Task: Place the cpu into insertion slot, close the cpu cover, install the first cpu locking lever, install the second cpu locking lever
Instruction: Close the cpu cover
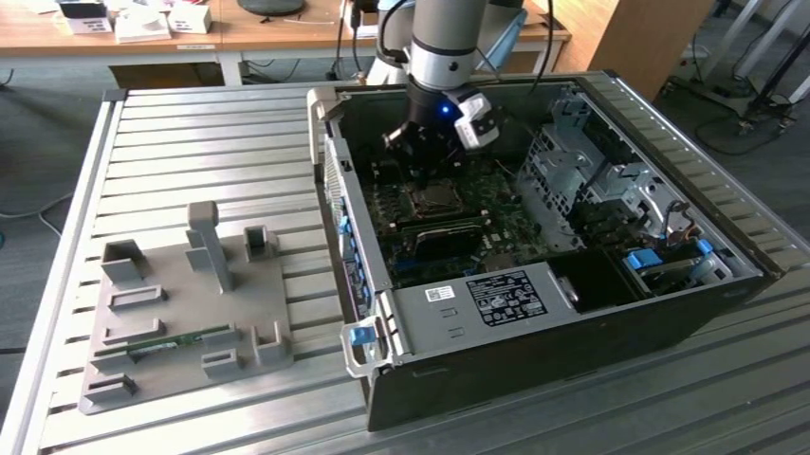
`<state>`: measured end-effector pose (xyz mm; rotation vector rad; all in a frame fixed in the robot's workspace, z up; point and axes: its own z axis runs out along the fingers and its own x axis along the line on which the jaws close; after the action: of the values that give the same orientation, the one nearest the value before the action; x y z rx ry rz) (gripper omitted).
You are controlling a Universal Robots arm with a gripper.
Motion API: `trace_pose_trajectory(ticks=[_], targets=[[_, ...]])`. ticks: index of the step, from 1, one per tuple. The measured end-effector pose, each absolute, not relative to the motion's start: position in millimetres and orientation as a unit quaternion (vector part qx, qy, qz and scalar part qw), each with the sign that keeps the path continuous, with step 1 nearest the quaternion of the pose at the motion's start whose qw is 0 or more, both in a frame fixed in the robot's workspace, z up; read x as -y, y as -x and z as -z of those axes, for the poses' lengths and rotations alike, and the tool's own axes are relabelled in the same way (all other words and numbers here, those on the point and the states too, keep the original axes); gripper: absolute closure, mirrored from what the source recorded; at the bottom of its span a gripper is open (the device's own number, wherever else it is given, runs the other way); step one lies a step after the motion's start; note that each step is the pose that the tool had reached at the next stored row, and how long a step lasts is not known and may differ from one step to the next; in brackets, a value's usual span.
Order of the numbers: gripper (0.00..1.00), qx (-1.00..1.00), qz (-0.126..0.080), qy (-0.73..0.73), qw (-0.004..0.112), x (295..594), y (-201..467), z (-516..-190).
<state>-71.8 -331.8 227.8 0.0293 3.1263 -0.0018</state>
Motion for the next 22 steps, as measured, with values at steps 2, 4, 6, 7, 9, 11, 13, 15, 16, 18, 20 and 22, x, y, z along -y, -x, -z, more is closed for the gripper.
trace_pose_trajectory(ticks=[2,4,6,7,9,11,13,15,16,18,20,22], targets=[[0.89,-1.0,0.0,-0.009,0.008,331.7,71.8,-228.3],[0.89,-1.0,0.001,-0.009,0.008,331.8,71.8,-228.6],[0.89,-1.0,0.001,-0.009,0.008,331.8,71.8,-228.6],[0.89,-1.0,0.001,-0.009,0.008,331.8,71.8,-228.6],[0.89,-1.0,0.001,-0.009,0.008,331.8,71.8,-228.7],[0.89,-1.0,0.001,-0.009,0.008,331.8,71.8,-228.7],[0.89,-1.0,0.001,-0.009,0.008,331.8,71.5,-228.7],[0.89,-1.0,0.001,-0.009,0.008,331.8,69.8,-228.8],[0.89,-1.0,0.001,-0.009,0.008,331.8,68.7,-228.7],[0.89,-1.0,0.001,-0.009,0.008,331.8,66.8,-228.7],[0.89,-1.0,0.001,-0.009,0.008,331.8,65.1,-228.7],[0.89,-1.0,0.001,-0.009,0.008,331.8,63.5,-228.7]])
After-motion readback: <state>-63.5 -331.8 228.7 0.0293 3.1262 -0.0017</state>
